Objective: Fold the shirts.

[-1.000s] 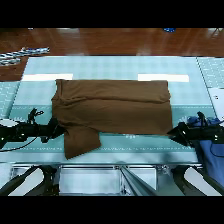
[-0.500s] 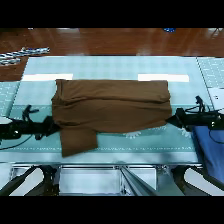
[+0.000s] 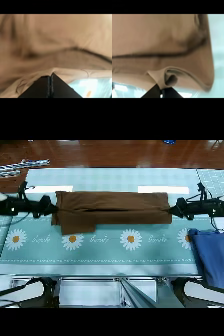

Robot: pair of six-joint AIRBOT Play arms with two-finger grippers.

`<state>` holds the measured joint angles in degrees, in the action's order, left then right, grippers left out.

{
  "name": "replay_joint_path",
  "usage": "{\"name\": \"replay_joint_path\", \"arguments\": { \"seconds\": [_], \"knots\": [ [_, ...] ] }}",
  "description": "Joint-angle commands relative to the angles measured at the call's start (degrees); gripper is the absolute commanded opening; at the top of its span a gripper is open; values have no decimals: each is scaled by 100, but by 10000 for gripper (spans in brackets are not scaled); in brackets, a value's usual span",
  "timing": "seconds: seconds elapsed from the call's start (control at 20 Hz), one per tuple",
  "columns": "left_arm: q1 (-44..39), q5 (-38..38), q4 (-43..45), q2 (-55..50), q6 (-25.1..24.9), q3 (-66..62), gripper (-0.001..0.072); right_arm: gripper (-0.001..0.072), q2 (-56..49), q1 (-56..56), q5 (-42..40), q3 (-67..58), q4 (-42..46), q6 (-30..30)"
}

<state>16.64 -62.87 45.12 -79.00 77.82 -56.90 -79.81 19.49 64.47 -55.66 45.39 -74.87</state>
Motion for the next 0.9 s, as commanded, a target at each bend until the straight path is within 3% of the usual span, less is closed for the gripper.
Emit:
{"name": "replay_joint_path", "arguments": {
  "seconds": [0.0, 0.25, 0.45, 0.5, 0.55, 0.6, 0.75, 0.85],
  "knots": [
    [-210, 39, -17, -1121, 404, -1471, 18, 27, -645, -114, -173, -765, -74, -149],
    [-238, -238, -15, -2343, 647, -3008, 17, 27, -1362, -116, -291, -1434, -374, -179],
    [-501, 92, -15, -2876, 643, -3329, 17, 34, -1840, -328, -684, -1657, -619, -116],
    [-573, 114, -17, -2973, 643, -3329, 54, 171, -1915, -398, -938, -1661, -673, -166],
    [-614, 79, -15, -3034, 645, -3331, 261, 349, -1943, -437, -1110, -1661, -671, -236],
    [-597, 13, -2, -3040, 601, -3331, 510, 418, -1928, -435, -1180, -1668, -675, -232],
    [-74, -1021, 566, -3018, 1049, -3687, 505, 417, -1690, -11, -452, -1945, -553, -229],
    [457, -1847, 748, -2833, 1069, -3945, 505, 417, -1366, 590, 356, -2218, -254, -232]
  ]
}}
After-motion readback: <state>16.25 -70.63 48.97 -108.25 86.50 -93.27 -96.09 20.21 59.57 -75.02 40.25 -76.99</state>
